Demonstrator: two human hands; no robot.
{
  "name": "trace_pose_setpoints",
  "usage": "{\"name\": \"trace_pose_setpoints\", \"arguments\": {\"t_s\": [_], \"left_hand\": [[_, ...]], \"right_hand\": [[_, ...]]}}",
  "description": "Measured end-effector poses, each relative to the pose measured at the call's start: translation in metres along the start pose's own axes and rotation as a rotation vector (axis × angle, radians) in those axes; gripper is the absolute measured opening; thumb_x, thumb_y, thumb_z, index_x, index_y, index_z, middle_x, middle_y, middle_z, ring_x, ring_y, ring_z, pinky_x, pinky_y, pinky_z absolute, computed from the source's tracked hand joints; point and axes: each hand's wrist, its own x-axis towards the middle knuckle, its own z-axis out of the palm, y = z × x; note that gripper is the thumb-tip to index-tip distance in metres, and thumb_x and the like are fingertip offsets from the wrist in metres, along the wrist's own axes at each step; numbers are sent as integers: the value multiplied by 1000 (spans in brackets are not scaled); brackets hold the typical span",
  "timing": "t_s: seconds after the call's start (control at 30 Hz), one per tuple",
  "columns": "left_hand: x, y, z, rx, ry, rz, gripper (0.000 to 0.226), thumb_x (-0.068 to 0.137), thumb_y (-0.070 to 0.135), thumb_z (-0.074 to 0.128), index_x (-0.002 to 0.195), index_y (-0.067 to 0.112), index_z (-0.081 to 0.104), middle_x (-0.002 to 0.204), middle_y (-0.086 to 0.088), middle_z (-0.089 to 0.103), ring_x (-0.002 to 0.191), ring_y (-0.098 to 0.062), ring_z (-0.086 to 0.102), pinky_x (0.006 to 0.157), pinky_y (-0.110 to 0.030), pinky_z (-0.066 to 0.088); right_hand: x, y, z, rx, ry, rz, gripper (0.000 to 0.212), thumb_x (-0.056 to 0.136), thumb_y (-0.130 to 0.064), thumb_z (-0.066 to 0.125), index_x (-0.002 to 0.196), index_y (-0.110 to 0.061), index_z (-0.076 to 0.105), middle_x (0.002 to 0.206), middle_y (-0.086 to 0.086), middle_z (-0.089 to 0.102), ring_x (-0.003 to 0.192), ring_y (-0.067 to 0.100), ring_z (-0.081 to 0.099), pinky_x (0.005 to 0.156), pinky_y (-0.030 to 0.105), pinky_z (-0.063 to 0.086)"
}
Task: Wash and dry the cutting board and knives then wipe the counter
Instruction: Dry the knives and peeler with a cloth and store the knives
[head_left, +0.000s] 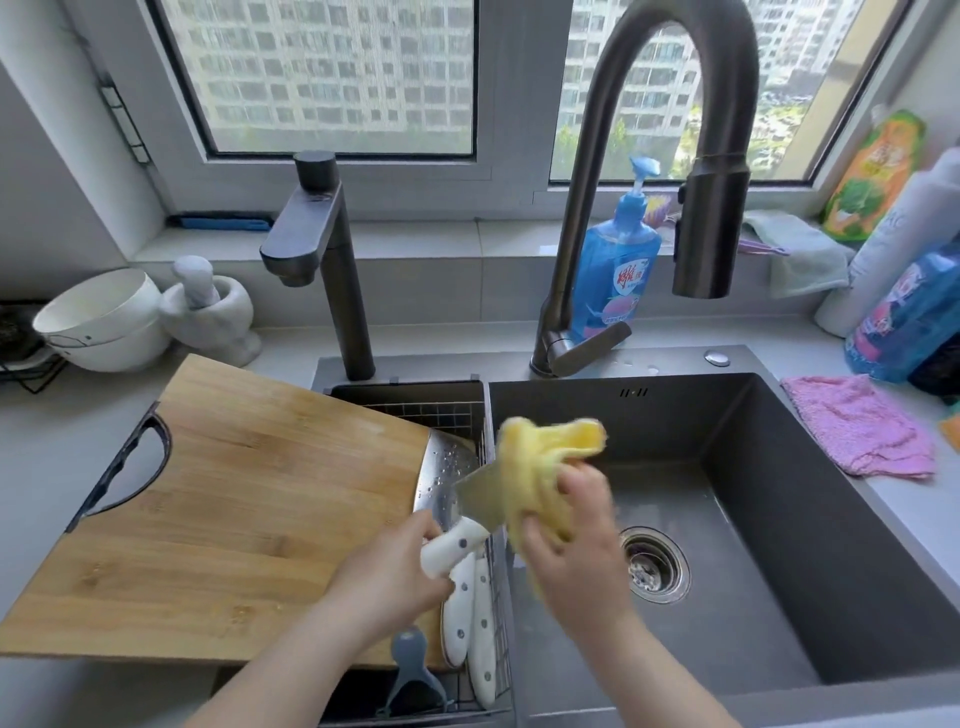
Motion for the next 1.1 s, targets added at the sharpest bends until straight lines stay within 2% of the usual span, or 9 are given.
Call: {"name": "trace_pose_setpoints", "arguments": {"t_s": [0.07,0.13,0.37,0.57,0.63,0.73,0.87,1.0,1.1], "left_hand": [[-4,3,1,-25,5,13,32,79,27,60,107,30,45,100,8,60,80,-14,61,73,-30,51],[-7,2,1,-88,13,11,36,77,25,59,112,28,47,101,7,61,79,-15,62,73,-32,52],[-22,-6,-11,-202,25,41,24,76,18,61,81,35,44,82,7,59,53,-9,54,57,-30,49],[-37,-5,-13,-312,19,79,26,75,12,61,80,33,47,75,4,59,36,-4,47,41,-16,37],[-40,-6,-15,-339,21,75,27,75,10,61,80,33,47,72,4,58,33,-2,46,38,-13,35],[-44,-11,-16,-374,21,51,25,75,11,61,81,32,48,74,4,57,33,-3,47,38,-14,35],[-53,-23,-21,-460,13,-35,19,77,15,62,85,27,49,78,4,57,36,-3,49,41,-15,37],[-64,-34,-31,-503,136,-76,16,72,35,63,79,34,49,78,9,53,53,-2,50,49,-12,36],[-73,-34,-28,-643,273,-110,23,80,19,66,80,37,50,82,8,58,48,2,56,46,-12,39]], "right_hand": [[-4,-1,22,-219,-95,-224,36,67,-27,45,103,-28,47,110,-9,46,82,7,55,57,16,49],[-1,3,31,-318,-126,-312,38,68,-26,44,106,-30,48,112,-9,45,76,11,46,45,17,46],[32,10,7,-383,3,-278,38,71,-20,43,107,-28,50,100,2,71,72,14,37,43,23,46],[61,21,-19,-423,70,-192,39,72,-16,44,102,-10,69,103,11,71,65,33,60,47,32,50],[69,24,-20,-381,102,-99,36,78,-8,51,111,-6,67,113,12,67,83,39,60,64,40,52],[74,27,-14,-332,31,-40,37,85,-4,52,121,-4,59,120,12,62,101,34,56,82,37,45],[83,9,-3,-73,31,181,32,89,-10,45,117,-2,57,93,7,60,86,22,53,69,19,42],[87,-14,4,313,103,429,22,92,-4,42,112,-5,53,77,-2,50,75,17,52,67,28,45],[68,-33,12,432,102,373,18,90,-6,46,104,-14,51,79,-4,52,74,11,53,71,26,46]]}}
